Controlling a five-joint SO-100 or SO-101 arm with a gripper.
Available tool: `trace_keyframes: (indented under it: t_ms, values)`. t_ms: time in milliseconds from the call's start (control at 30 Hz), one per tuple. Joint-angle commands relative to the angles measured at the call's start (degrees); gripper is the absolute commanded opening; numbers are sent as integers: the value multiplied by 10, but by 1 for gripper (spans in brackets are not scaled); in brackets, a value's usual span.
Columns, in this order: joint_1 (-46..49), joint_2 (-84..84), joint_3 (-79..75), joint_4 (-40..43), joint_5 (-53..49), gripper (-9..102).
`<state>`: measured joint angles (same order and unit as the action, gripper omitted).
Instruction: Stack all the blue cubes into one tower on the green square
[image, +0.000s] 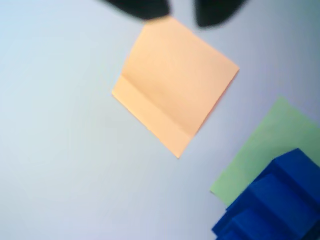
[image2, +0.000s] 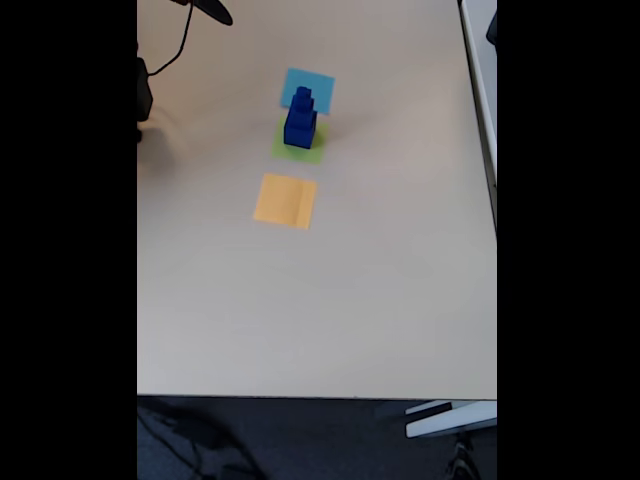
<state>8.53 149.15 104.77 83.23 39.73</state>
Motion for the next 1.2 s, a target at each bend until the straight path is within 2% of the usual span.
trace_keyframes:
  t_ms: [0, 300, 600, 867, 1167]
  values:
    - [5, 65, 76, -33, -22, 0]
    - [19, 217, 279, -112, -68, 0]
    - [34, 338, 404, -142, -119, 0]
    - [39, 442, 489, -149, -134, 0]
    - [51, 446, 528, -165, -155, 0]
